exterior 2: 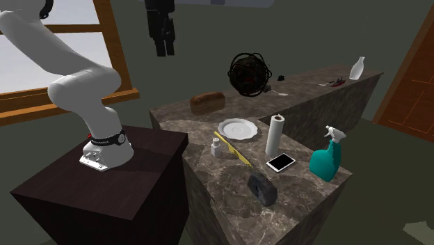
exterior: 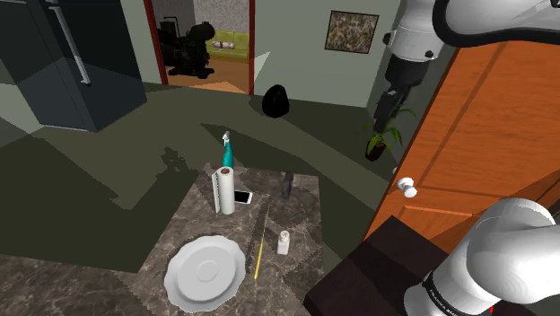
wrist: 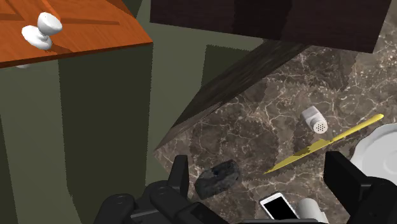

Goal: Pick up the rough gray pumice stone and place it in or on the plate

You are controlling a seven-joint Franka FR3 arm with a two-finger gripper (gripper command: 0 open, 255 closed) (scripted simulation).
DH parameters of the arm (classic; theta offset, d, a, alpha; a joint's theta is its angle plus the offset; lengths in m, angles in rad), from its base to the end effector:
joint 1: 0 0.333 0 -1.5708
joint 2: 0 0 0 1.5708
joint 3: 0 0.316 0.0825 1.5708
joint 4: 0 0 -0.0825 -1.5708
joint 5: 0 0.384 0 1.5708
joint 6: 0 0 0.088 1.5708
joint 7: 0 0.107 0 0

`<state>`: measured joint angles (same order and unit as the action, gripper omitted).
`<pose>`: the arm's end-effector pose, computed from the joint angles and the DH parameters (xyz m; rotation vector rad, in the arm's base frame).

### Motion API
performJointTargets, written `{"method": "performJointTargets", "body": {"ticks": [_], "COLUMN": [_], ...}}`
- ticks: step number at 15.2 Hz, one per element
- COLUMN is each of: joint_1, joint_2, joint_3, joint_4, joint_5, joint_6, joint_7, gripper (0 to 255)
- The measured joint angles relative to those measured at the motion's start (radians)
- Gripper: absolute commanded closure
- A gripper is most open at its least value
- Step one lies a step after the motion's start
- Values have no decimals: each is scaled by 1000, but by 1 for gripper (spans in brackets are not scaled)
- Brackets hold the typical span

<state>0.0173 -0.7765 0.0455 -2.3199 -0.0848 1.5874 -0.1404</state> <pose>0.3114 0.0153 0.6066 3.0088 0.2874 0.0577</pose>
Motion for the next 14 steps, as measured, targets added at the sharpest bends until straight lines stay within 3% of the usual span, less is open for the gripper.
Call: {"method": "performJointTargets", "body": {"ticks": [3, 14], "joint_1": [-3, -40], "joint_2": [28, 312], "joint_3": [4, 17], "joint_4": [-13, -85], "joint_5": [2, -5], "joint_6": [40, 393], "joint_7": [15, 127], "gripper": [0, 0]}}
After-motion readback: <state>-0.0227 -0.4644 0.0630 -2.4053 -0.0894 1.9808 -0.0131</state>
